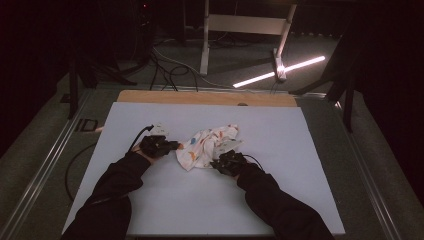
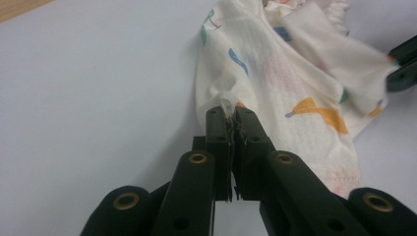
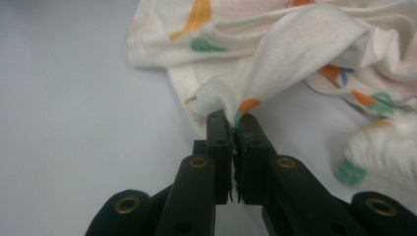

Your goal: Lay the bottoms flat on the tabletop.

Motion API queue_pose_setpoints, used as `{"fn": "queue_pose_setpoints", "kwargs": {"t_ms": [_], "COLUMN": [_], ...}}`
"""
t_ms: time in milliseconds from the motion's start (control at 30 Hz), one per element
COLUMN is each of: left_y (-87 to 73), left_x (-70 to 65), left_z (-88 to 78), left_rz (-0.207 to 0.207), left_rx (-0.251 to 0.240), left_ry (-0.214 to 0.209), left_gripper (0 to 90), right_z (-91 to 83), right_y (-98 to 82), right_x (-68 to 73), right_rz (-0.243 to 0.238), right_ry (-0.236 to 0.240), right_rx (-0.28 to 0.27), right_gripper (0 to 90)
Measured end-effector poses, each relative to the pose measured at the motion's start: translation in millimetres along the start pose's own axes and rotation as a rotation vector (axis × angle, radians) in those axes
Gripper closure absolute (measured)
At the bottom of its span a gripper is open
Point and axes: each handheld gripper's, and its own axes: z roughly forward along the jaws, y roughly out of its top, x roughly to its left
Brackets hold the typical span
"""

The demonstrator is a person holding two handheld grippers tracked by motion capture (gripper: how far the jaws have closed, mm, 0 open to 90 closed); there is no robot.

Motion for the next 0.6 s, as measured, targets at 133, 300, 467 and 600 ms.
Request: {"fn": "queue_pose_setpoints", "kwargs": {"t_ms": [133, 300, 467, 600], "left_y": [-2.2, -8.1, -13.7, -21.0], "left_x": [0.5, -0.7, -1.9, -6.9], "left_z": [-7.7, -15.8, -25.9, -35.1], "left_rz": [-0.014, -0.019, -0.022, -0.019], "left_rx": [-0.006, -0.003, 0.002, 0.008], "left_ry": [-0.003, 0.001, 0.002, 0.002], "left_gripper": [86.7, 86.7, 86.8, 86.7], "right_z": [-10.7, -25.2, -40.1, -48.7], "right_y": [-5.1, -16.3, -32.0, -41.1], "right_x": [-0.6, -1.6, -6.2, -8.6], "right_rz": [0.000, -0.012, -0.005, 0.001], "right_ry": [-0.004, -0.019, -0.038, -0.043], "right_rx": [-0.005, 0.013, 0.026, 0.031], "right_gripper": [86.4, 86.3, 86.4, 86.3]}}
